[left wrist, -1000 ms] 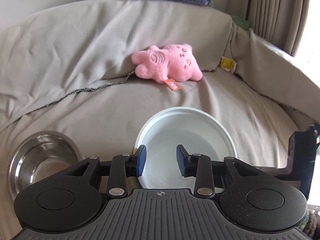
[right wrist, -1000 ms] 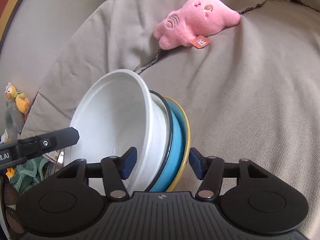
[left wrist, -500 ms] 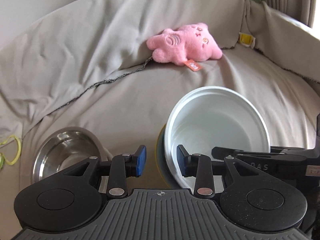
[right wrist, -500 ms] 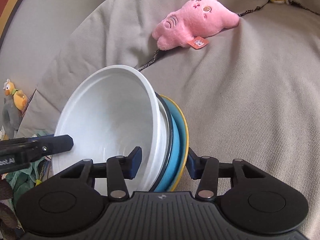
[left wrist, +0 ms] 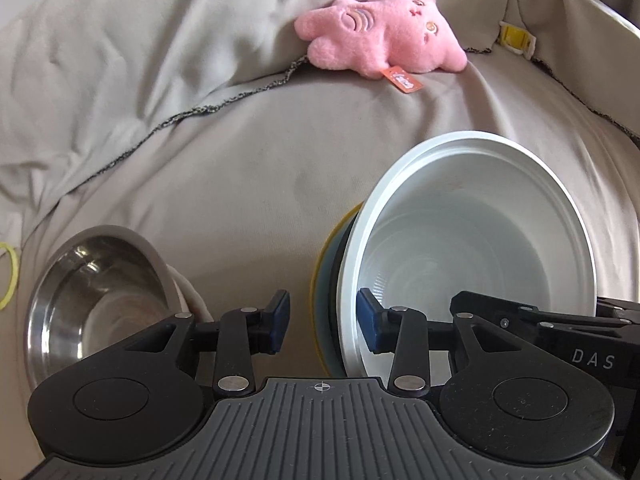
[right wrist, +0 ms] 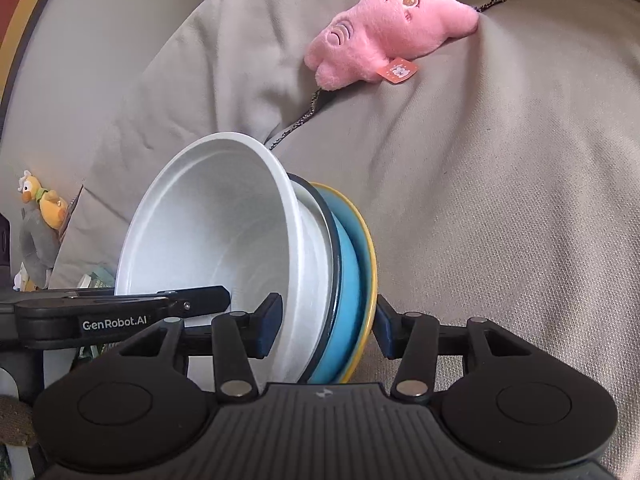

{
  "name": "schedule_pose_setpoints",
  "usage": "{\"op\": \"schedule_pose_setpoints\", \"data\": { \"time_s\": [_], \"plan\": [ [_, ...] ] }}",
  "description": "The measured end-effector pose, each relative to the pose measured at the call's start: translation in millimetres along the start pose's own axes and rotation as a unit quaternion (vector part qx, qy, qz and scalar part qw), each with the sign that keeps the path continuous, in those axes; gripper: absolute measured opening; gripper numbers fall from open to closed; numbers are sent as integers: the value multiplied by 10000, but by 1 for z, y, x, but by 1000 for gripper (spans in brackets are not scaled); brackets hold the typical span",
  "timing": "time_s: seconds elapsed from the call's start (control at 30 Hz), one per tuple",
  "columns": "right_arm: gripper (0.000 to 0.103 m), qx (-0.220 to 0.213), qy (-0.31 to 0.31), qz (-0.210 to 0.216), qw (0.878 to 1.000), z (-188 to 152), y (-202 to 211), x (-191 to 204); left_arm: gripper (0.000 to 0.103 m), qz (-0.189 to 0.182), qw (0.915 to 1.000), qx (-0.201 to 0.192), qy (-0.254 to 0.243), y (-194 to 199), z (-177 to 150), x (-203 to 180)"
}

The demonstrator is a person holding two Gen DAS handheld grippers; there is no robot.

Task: Organize plates and bowls
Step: 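Grasp the rim of the yellow-rimmed bowl stack with both grippers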

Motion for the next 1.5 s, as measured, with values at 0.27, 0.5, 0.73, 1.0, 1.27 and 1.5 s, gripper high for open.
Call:
{"op": "schedule_pose_setpoints", "data": {
  "time_s": [0.27,0.5,0.73,1.0,1.27,1.5],
  "plan": [
    [41,-37,-225,47,9997,4,3,-8,40,-31,9998,152,-83,0,4,-4],
    [35,44,-392,144,9991,3,4,-14,51,-187,9987,287,-387,0,-1,-24],
    [35,114,-433,176,9988,1,1,-16,53,-130,9987,173,-472,-1,11,-22],
    [35,169,-374,174,9990,-3,-3,-12,59,-427,9984,266,-272,-9,15,-14],
    [36,404,-243,-8,9989,-17,-5,-3,66,-624,9940,649,-628,-11,-11,-30],
    [36,304,-294,-32,9991,-17,-1,-8,64,-679,9959,555,-230,-6,-7,-32]
  ]
}}
Point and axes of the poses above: each gripper's, at about its wrist camera, not at the fingertips, and y roughly against the way its jaws point, x to its left, z to its top, the point moved 8 cm from there along -y, roughly the way its jaws point, and after that the axes turned 7 degrees about z, right-handed, at the moved point
